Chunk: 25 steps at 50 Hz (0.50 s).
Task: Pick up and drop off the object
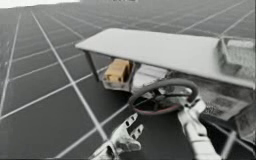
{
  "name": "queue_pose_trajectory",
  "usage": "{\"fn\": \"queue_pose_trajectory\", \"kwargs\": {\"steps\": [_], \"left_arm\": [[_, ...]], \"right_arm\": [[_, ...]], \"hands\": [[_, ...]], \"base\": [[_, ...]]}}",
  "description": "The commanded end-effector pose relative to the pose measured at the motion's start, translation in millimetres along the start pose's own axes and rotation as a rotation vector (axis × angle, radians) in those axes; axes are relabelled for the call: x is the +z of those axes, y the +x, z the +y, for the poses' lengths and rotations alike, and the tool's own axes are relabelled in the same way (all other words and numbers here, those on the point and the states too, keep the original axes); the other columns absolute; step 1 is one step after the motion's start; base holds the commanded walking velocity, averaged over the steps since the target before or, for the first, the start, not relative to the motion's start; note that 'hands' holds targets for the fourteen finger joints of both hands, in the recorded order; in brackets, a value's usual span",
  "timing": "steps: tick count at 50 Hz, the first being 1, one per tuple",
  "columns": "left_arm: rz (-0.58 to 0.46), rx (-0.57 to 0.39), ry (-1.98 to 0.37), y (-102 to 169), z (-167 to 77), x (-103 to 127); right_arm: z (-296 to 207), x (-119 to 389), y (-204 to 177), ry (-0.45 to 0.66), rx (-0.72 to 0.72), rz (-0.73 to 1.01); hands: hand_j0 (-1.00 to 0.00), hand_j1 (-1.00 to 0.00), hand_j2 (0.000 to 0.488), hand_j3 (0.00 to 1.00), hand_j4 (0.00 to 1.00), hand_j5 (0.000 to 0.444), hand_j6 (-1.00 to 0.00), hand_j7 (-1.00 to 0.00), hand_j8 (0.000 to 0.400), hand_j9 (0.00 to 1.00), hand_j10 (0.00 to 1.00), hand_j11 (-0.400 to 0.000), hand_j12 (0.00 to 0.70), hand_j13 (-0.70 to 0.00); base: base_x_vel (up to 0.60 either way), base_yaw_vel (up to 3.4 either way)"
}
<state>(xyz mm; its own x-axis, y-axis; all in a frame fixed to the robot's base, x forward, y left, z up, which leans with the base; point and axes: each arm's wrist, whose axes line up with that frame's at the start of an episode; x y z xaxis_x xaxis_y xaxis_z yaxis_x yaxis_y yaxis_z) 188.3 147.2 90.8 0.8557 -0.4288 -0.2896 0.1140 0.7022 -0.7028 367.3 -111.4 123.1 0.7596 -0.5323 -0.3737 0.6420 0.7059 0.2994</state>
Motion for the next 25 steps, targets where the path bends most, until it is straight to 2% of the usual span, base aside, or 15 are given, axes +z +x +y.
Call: {"fn": "queue_pose_trajectory", "kwargs": {"steps": [1, 25], "left_arm": [[0.004, -0.006, 0.008, 1.7, -2.6, 0.5], [0.004, -0.006, 0.008, 1.7, -2.6, 0.5]], "right_arm": [[-3.2, 4.0, 1.5, 0.017, -0.005, -0.007], [-3.2, 4.0, 1.5, 0.017, -0.005, -0.007]], "hands": [[0.0, 0.0, 0.0, 1.0, 1.0, 0.0, 0.0, 0.0, 0.0, 1.0, 1.0, -0.4, 0.0, -0.7], [0.0, 0.0, 0.0, 1.0, 1.0, 0.0, 0.0, 0.0, 0.0, 1.0, 1.0, -0.4, 0.0, -0.7]], "base": [[0.16, 0.09], [0.47, -0.3]]}}
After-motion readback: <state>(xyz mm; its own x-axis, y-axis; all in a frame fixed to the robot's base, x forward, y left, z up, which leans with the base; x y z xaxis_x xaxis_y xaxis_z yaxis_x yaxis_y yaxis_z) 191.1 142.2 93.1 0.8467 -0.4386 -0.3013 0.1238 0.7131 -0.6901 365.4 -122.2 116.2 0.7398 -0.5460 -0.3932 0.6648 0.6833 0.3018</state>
